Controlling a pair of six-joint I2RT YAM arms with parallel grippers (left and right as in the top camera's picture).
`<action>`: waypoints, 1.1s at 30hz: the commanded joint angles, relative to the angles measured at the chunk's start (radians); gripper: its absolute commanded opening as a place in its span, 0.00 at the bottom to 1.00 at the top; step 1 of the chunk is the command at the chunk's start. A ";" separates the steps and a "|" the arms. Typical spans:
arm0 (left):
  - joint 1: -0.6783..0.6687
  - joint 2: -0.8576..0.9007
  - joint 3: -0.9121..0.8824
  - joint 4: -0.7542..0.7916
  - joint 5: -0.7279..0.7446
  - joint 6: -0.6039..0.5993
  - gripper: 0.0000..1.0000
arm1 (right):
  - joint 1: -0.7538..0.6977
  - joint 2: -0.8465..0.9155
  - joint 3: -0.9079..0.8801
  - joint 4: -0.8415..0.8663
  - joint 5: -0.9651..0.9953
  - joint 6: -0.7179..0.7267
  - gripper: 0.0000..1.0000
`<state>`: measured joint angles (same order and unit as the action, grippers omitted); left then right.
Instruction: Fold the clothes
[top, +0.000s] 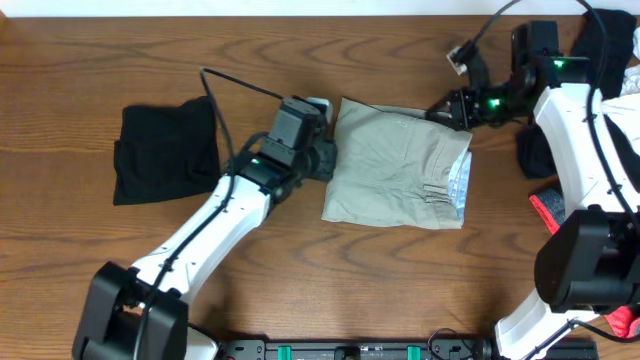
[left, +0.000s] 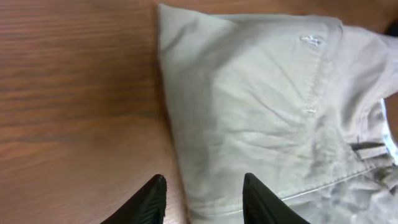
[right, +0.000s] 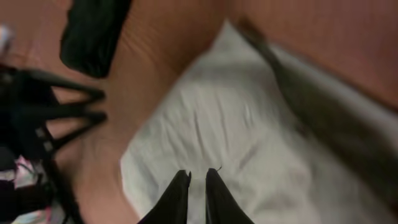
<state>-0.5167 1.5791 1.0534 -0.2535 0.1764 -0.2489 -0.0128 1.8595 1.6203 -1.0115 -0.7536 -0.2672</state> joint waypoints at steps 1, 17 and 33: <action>-0.051 0.051 -0.005 0.023 -0.002 0.020 0.41 | 0.040 0.054 -0.008 0.046 -0.055 0.029 0.11; -0.211 0.253 -0.005 0.011 0.265 -0.044 0.42 | 0.019 0.467 -0.008 0.121 0.037 0.089 0.14; -0.189 0.248 -0.005 -0.003 0.162 -0.034 0.42 | 0.011 0.468 0.033 0.019 0.031 0.084 0.20</action>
<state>-0.7261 1.8133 1.0534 -0.2390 0.3737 -0.2874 0.0067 2.3291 1.6436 -0.9737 -0.8261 -0.1879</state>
